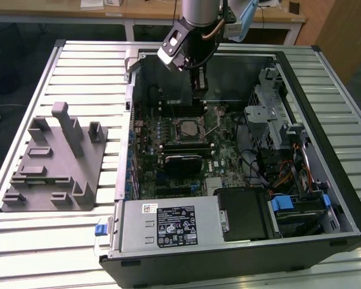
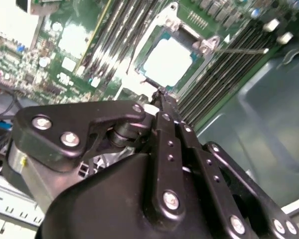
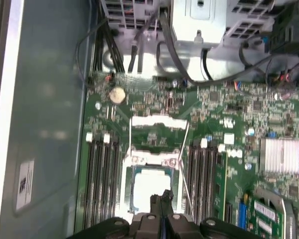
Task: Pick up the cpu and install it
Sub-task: 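Close the cpu cover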
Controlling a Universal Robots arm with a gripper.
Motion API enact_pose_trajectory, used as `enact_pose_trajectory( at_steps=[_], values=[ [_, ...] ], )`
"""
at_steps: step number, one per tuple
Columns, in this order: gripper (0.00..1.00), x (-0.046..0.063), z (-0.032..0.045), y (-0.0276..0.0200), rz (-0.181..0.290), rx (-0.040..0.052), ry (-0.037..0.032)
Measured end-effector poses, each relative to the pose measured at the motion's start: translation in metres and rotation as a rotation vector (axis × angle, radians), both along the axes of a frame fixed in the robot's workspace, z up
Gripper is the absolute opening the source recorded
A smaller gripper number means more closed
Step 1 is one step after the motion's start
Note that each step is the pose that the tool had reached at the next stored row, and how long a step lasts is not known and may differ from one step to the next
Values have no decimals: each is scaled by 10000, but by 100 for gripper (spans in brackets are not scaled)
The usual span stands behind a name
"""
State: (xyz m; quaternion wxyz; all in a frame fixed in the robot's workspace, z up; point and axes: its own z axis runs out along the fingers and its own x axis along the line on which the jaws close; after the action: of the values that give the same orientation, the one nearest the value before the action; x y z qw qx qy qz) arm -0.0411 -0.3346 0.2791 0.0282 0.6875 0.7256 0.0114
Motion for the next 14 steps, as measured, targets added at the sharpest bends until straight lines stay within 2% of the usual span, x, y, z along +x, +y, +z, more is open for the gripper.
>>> enact_pose_trajectory(
  at_steps=[14],
  values=[
    [11,520,0,10,-1,-1,1]
  ],
)
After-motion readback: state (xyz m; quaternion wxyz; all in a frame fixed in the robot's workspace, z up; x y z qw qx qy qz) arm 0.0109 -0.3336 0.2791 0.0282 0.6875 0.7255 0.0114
